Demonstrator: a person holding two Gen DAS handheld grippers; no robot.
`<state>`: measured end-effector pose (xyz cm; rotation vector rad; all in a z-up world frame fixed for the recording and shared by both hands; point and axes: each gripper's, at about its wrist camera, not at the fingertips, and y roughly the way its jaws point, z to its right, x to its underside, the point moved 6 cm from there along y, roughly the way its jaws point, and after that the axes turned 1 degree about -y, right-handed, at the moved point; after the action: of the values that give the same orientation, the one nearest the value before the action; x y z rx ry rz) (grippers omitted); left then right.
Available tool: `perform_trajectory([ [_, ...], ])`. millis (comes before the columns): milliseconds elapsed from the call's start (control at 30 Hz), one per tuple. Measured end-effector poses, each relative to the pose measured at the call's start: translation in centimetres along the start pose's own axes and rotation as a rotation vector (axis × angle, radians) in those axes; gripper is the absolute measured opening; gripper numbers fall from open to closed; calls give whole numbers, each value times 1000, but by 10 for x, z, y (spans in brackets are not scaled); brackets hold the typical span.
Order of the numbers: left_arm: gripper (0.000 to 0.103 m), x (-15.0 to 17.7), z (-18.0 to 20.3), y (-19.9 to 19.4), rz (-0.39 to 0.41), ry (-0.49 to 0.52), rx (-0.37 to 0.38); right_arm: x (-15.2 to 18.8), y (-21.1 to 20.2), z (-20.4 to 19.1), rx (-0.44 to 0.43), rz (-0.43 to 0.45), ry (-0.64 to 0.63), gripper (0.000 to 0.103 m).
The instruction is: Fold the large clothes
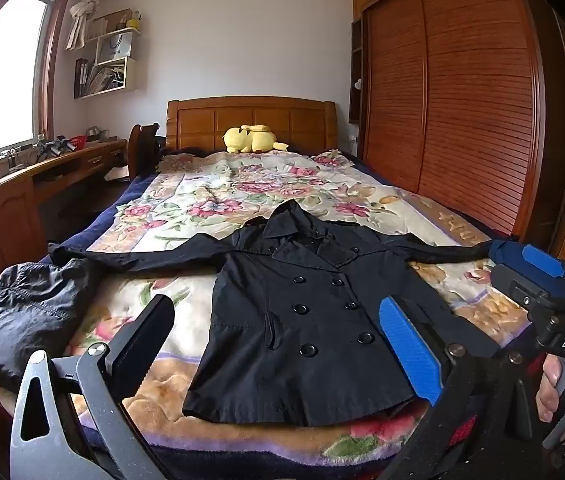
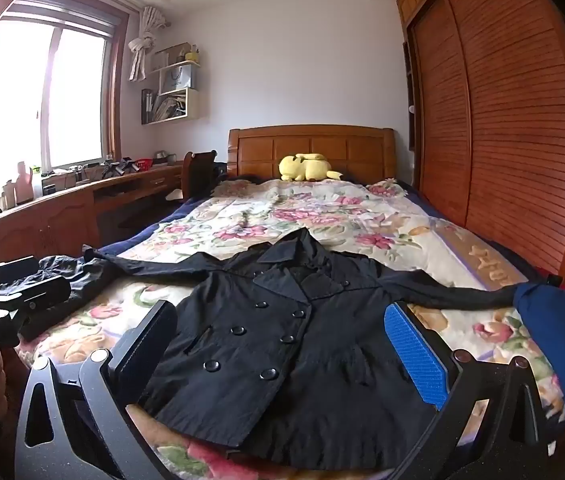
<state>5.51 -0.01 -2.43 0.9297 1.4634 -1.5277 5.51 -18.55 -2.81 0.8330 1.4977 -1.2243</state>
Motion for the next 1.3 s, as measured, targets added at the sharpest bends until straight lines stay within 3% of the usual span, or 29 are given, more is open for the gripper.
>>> perform_trajectory([
  [1300,103,-3,6,-10,15,1,-3,0,1,0,3,-2,13,103],
])
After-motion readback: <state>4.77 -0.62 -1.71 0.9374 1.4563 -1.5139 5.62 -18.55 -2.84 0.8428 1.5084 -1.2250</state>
